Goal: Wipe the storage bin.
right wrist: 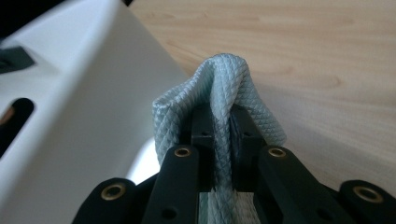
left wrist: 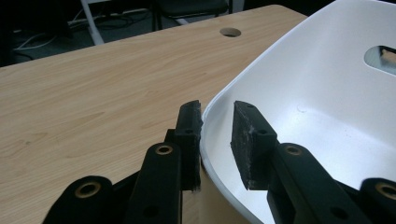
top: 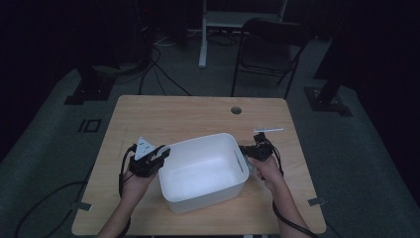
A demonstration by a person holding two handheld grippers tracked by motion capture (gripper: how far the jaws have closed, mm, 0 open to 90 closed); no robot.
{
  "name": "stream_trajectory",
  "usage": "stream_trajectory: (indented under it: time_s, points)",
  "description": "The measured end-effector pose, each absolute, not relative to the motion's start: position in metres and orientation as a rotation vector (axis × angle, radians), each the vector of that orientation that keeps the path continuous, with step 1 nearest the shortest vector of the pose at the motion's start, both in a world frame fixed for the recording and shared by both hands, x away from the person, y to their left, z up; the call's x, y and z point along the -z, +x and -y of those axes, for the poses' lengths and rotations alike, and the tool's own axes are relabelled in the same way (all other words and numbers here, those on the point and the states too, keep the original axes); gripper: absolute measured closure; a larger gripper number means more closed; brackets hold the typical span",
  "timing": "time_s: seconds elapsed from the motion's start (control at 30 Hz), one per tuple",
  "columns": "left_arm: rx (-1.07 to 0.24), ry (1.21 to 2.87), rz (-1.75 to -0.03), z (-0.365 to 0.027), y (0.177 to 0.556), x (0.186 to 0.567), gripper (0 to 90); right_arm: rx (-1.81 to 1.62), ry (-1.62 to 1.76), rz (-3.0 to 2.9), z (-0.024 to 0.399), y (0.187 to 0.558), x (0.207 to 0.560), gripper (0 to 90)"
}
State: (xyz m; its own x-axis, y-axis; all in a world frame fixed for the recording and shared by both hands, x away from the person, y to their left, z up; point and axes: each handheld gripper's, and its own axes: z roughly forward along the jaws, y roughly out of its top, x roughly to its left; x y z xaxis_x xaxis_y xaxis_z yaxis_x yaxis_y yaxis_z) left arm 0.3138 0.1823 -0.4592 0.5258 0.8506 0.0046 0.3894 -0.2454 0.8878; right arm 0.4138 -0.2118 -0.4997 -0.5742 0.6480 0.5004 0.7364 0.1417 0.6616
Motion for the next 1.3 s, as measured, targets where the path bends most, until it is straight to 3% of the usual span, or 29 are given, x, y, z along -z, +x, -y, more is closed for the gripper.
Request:
stream_trajectory:
  time_s: [0.33, 0.8, 1.0, 1.13, 1.3]
  points:
    - [-0.602, 1.844, -1.000, -0.185, 0.315, 0.460, 72.6, 1.313, -1.480, 2.248, 0.209, 0.422, 0.537, 82.5]
    - [-0.500, 1.804, -0.960, -0.199, 0.317, 0.451, 50.9, 1.496, -1.507, 2.232, 0.244, 0.400, 0.505, 82.4]
    - [-0.471, 1.786, -0.893, -0.203, 0.322, 0.442, 49.2, 1.553, -1.503, 2.223, 0.257, 0.383, 0.497, 82.3]
    - [-0.384, 1.779, -0.868, -0.205, 0.333, 0.446, 47.2, 1.586, -1.495, 2.209, 0.266, 0.372, 0.490, 82.2]
    - [-0.389, 1.815, -0.858, -0.204, 0.342, 0.445, 47.2, 1.588, -1.476, 2.240, 0.272, 0.363, 0.485, 82.3]
